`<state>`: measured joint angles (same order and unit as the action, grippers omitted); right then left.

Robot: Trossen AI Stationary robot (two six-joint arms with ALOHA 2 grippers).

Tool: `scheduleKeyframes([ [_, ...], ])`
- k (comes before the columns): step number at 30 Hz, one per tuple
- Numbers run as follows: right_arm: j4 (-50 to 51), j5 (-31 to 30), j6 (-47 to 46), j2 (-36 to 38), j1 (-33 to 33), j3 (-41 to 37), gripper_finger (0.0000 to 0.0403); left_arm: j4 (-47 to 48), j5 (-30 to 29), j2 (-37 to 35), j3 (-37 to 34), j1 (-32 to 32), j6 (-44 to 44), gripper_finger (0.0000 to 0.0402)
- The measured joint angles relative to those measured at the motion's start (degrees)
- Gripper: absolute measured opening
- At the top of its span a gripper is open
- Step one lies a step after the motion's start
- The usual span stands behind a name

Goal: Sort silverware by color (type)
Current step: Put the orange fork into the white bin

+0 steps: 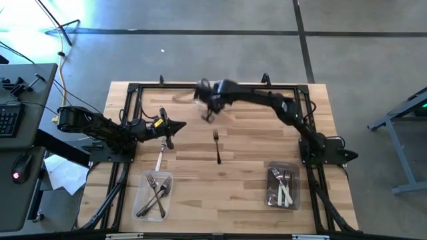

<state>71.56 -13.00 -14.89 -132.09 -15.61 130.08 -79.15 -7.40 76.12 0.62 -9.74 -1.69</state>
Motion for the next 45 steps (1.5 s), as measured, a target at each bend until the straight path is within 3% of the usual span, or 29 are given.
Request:
scheduleKeyframes([
  [8, -14.76, 6.04, 10.53, -0.51, -8.94, -0.70, 0.0012, 0.30, -0.48, -0.02, 0.00, 0.00, -0.03, 0.0000],
  [15, -16.07, 8.15, 14.96, -1.67, -12.59, -0.85, 0.0012, 1.01, -0.68, -0.02, 0.00, 0.00, -0.44, 0.0000],
  [45, -16.04, 12.07, 16.42, -6.45, -13.78, -0.85, 0.0025, 1.70, -0.69, -0.03, 0.00, 0.00, -0.29, 0.0000],
])
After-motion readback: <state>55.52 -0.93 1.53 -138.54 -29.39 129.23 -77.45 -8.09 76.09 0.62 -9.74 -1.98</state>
